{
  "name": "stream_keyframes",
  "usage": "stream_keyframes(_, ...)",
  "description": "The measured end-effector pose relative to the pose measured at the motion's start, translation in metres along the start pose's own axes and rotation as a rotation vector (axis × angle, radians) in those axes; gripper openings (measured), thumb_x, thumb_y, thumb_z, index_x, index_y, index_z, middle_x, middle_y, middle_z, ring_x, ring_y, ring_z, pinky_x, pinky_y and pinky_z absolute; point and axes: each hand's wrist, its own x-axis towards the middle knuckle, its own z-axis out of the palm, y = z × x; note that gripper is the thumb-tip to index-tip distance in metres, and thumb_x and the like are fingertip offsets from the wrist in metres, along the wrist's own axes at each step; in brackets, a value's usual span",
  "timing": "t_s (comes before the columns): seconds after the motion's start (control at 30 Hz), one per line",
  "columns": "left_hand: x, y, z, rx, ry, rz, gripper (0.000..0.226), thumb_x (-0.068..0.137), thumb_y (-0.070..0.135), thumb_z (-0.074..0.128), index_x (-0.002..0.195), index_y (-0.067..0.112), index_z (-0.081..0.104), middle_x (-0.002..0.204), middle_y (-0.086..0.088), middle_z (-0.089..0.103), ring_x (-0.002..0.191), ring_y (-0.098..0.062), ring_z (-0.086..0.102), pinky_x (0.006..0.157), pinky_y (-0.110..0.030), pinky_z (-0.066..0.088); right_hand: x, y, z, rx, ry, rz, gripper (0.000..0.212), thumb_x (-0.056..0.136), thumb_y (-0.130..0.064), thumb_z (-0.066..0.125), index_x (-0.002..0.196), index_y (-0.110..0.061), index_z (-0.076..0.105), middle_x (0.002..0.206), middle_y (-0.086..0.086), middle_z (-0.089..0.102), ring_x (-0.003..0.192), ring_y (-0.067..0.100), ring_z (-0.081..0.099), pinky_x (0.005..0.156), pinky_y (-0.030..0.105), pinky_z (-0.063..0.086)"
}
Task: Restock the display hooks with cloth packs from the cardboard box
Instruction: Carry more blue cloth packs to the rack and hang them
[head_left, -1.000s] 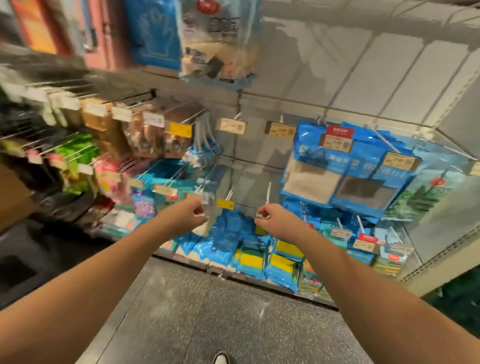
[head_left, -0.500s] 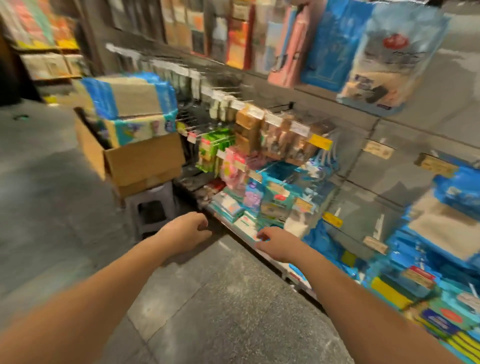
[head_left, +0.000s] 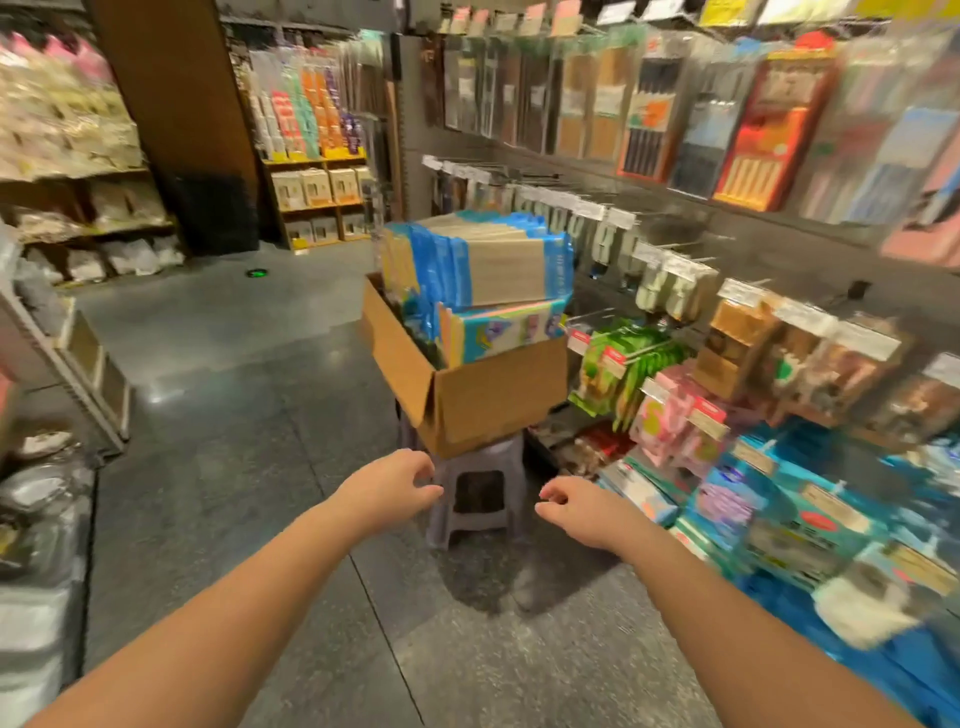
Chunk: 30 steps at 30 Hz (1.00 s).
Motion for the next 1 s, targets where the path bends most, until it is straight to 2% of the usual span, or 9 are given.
stream_keyframes(0.23,0.081,-0.060,-0.074,0.048,0.029,0.015,0.035,0.101,0.036,0.053,0.127,0.013,0.058,0.127,-0.005,0.060,0.114,-0.023,0.059,0.093,-0.035,0.048,0.106,-0.063,-0.018,0.026,0.038,-0.028,0.041,0.098,-0.041,0.054,0.134,-0.022,0.056,0.131,-0.001,0.060,0.114,0.017,0.058,0.084,0.025,0.039)
stream_keyframes(0.37,0.155,-0.076,-0.098,0.046,0.057,0.036,0.038,0.100,0.038,0.054,0.130,0.016,0.058,0.132,-0.004,0.060,0.118,-0.022,0.058,0.097,-0.034,0.048,0.179,-0.074,-0.047,0.069,0.091,-0.008,0.040,0.097,-0.042,0.055,0.132,-0.022,0.055,0.129,-0.001,0.059,0.105,0.017,0.058,0.083,0.028,0.045)
stream_keyframes(0.47,0.219,-0.078,-0.122,0.059,0.087,0.072,0.038,0.100,0.039,0.055,0.130,0.016,0.058,0.130,-0.003,0.060,0.118,-0.021,0.057,0.099,-0.034,0.046,0.245,-0.077,-0.073,0.118,0.140,0.011,0.044,0.097,-0.044,0.056,0.134,-0.020,0.054,0.132,0.000,0.059,0.113,0.017,0.057,0.090,0.028,0.045)
stream_keyframes(0.57,0.288,-0.076,-0.155,0.063,0.122,0.103,0.033,0.099,0.039,0.056,0.124,0.018,0.060,0.124,-0.001,0.062,0.109,-0.018,0.059,0.092,-0.034,0.048,0.314,-0.079,-0.105,0.177,0.219,0.033,0.046,0.097,-0.046,0.054,0.135,-0.020,0.054,0.134,0.002,0.058,0.117,0.018,0.056,0.089,0.029,0.043)
stream_keyframes(0.67,0.353,-0.077,-0.194,0.056,0.112,0.124,0.032,0.100,0.040,0.055,0.124,0.018,0.059,0.123,-0.001,0.061,0.098,-0.014,0.054,0.080,-0.028,0.040,0.379,-0.082,-0.137,0.260,0.264,0.074,0.044,0.099,-0.047,0.050,0.131,-0.019,0.056,0.135,0.005,0.058,0.116,0.021,0.056,0.086,0.029,0.041)
stream_keyframes(0.8,0.431,-0.074,-0.243,0.035,0.110,0.178,0.036,0.102,0.041,0.053,0.129,0.018,0.057,0.129,-0.001,0.059,0.104,-0.015,0.055,0.081,-0.027,0.039,0.446,-0.083,-0.172,0.366,0.317,0.154,0.053,0.098,-0.050,0.049,0.138,-0.014,0.051,0.140,0.008,0.055,0.126,0.026,0.052,0.098,0.031,0.039)
stream_keyframes(0.9,0.479,-0.066,-0.261,-0.002,0.140,0.232,0.036,0.102,0.040,0.053,0.128,0.016,0.058,0.128,-0.002,0.061,0.103,-0.018,0.057,0.080,-0.028,0.039,0.485,-0.082,-0.185,0.474,0.344,0.222,0.060,0.098,-0.051,0.048,0.142,-0.010,0.045,0.140,0.013,0.053,0.126,0.029,0.051,0.102,0.034,0.039)
stream_keyframes(1.0,0.524,-0.057,-0.269,-0.010,0.132,0.283,0.037,0.101,0.039,0.054,0.129,0.016,0.058,0.134,-0.002,0.057,0.109,-0.021,0.056,0.081,-0.028,0.038,0.517,-0.081,-0.187,0.593,0.377,0.311,0.065,0.096,-0.055,0.047,0.144,-0.012,0.040,0.136,0.015,0.054,0.122,0.033,0.054,0.105,0.047,0.045)
